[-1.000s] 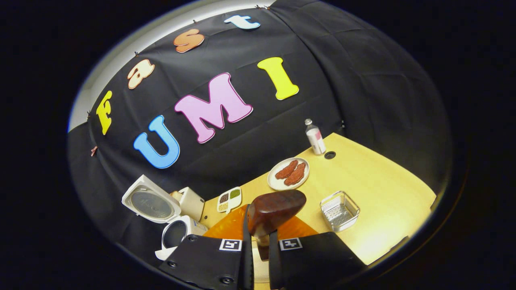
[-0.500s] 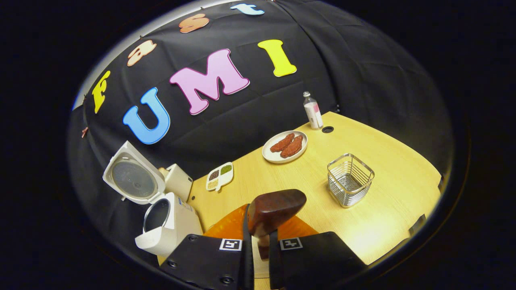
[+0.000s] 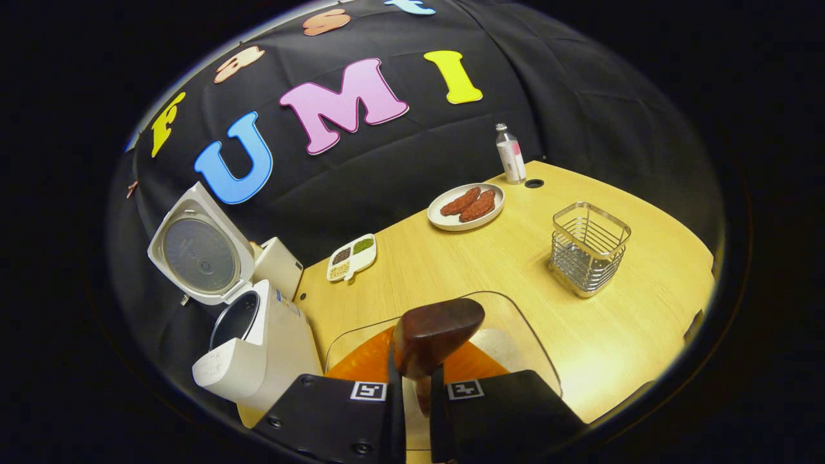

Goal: Close the left gripper, press the button to open the rice cooker; take a wooden spoon from the chopstick holder with the right hand, scoop a spoonful of rice and pour it into the rice cooker, then put the wooden spoon back into the chopstick holder.

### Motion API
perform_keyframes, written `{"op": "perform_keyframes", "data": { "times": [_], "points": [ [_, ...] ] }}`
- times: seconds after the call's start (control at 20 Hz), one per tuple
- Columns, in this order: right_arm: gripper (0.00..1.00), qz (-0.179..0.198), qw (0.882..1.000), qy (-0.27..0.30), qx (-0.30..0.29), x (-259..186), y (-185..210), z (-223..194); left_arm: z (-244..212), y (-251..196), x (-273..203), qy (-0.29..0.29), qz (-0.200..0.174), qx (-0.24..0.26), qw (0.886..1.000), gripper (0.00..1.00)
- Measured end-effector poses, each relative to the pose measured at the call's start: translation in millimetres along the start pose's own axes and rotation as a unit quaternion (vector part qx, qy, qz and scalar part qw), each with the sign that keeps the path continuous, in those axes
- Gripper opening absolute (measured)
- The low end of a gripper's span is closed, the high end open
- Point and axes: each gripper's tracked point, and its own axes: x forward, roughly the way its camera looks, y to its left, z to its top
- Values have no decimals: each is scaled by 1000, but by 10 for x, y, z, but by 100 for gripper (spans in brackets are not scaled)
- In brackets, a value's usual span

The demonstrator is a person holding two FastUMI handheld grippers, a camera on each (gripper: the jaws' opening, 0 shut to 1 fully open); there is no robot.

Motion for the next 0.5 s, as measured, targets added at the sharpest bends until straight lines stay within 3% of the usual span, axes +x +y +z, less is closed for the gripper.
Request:
{"op": "perform_keyframes", "data": {
  "times": [0.25,0.5],
  "points": [
    [19,7,1000,10,13,-39,190,-111,-4,78,-12,2,3,-15,1000,95],
    [20,9,996,30,84,-43,243,-173,39,141,-9,0,6,-7,1000,95]
  ]
}}
